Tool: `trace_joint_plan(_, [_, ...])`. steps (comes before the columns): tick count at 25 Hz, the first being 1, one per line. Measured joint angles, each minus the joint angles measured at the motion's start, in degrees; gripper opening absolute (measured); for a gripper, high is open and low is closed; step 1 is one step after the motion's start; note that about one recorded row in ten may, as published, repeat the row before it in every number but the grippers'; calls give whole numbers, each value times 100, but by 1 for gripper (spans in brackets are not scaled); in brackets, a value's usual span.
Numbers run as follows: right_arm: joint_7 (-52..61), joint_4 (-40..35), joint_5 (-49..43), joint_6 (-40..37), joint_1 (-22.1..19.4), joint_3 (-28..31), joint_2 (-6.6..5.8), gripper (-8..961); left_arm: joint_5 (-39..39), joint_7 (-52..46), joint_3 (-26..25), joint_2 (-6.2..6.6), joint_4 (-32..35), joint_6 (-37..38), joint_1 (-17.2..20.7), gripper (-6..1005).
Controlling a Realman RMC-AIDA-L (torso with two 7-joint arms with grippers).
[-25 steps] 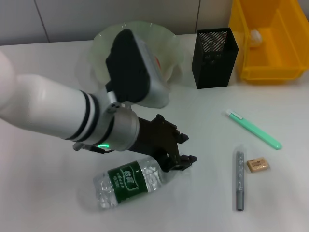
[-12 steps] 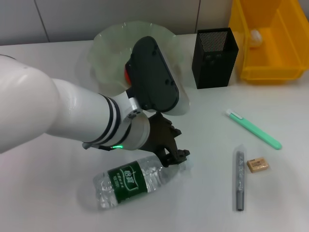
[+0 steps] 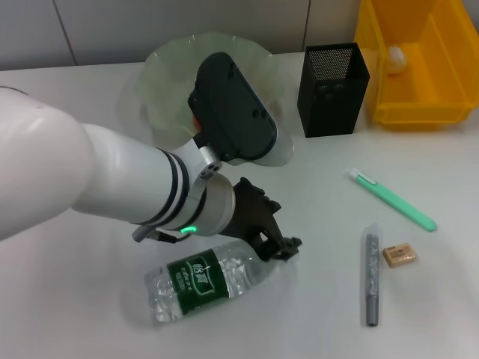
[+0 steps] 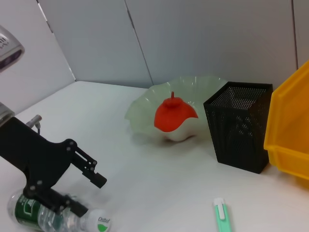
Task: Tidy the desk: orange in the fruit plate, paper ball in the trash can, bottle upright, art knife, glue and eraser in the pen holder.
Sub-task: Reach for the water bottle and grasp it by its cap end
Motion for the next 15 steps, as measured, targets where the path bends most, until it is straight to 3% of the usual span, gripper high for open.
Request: trace_joint_plan(15, [-12,17,0,83,2,-12,-7,700,93,-315,484,0,-114,-308,-32,736])
